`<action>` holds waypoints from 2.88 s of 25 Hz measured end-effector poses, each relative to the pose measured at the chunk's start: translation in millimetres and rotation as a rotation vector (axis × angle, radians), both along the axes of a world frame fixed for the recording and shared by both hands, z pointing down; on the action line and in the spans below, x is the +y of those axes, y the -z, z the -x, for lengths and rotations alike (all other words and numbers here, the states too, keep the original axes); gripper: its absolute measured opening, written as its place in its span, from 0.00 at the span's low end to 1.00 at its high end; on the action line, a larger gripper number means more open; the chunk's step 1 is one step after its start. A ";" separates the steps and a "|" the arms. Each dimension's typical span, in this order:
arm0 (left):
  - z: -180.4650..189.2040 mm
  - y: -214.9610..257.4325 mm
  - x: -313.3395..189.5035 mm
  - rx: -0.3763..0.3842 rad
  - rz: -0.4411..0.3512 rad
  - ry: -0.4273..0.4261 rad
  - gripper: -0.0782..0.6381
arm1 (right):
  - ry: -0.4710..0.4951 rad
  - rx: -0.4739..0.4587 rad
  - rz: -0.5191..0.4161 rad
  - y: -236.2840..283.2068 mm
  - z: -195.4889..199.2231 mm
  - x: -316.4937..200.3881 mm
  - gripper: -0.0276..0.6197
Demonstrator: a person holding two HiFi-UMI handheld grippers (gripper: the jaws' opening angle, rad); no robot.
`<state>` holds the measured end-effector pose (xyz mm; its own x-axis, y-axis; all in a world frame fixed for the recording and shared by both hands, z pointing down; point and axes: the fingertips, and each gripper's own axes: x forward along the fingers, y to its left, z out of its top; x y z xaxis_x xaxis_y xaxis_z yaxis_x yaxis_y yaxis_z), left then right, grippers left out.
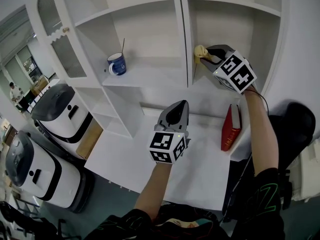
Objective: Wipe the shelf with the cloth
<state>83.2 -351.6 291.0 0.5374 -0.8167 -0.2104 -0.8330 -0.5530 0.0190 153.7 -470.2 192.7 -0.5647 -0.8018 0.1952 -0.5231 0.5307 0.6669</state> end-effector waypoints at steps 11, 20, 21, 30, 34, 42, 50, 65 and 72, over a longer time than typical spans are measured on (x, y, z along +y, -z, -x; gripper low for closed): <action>-23.1 -6.9 15.3 0.029 0.013 -0.038 0.10 | 0.122 0.011 -0.005 1.6 13.1 60.1 0.25; -32.5 -8.9 16.5 0.037 0.014 -0.047 0.10 | 0.195 0.079 -0.028 0.0 5.6 72.3 0.25; -31.1 -8.4 16.0 0.039 0.012 -0.044 0.10 | 0.169 0.101 -0.035 -0.9 3.2 65.6 0.25; -10.5 -30.1 9.9 0.005 0.036 0.021 0.10 | 0.001 0.418 -0.066 -32.9 -13.9 3.2 0.25; -5.0 -35.5 6.9 0.026 0.049 0.018 0.10 | -0.029 0.488 -0.099 -42.8 -14.1 -14.3 0.25; -18.8 -57.2 8.1 0.037 0.095 -0.031 0.10 | 0.038 0.478 -0.011 -62.1 -4.4 -6.7 0.24; -29.7 -61.7 12.5 0.052 0.106 -0.076 0.10 | 0.109 0.545 0.007 -67.2 4.3 31.5 0.23; -27.9 -80.5 20.8 0.065 0.150 -0.082 0.10 | 0.221 0.330 -0.058 -55.9 25.1 108.5 0.23; -11.0 -98.6 22.8 0.066 0.189 -0.045 0.10 | 0.221 -0.018 -0.122 -65.1 13.2 155.5 0.23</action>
